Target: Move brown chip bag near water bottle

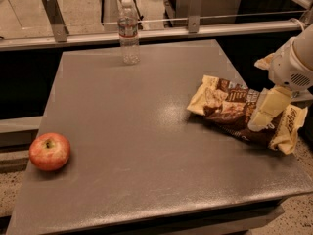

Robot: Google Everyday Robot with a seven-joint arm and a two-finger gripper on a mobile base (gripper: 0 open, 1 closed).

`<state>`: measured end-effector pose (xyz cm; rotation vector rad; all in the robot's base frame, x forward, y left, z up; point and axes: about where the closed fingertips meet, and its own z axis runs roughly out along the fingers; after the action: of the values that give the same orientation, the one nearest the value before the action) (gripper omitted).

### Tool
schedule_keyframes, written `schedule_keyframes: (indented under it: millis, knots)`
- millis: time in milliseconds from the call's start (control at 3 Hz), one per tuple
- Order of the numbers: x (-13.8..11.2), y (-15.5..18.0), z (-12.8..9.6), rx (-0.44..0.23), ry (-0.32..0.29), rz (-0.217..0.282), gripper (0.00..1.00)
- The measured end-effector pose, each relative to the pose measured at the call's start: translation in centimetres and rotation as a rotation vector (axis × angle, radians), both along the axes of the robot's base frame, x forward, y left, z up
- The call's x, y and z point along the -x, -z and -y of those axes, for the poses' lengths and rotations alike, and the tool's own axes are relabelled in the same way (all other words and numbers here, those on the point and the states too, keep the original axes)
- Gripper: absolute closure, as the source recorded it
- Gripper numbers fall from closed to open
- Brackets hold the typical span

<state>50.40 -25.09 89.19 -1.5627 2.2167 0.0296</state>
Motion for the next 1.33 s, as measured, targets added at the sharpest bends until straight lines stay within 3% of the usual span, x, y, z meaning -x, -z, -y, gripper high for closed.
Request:
schedule_keyframes:
  millis: [333, 667, 1000, 1333]
  knots:
    - [-0.7, 1.7, 0.8, -0.033, 0.035, -0.032, 0.00]
    - [-0.6, 2.8, 1.0, -0.055, 0.066, -0.087, 0.17]
    - [-0.5, 3.1, 1.0, -0.076, 0.089, -0.130, 0.41]
    - [-0.5, 2.4, 0.9, -0.090, 0.103, -0.138, 0.64]
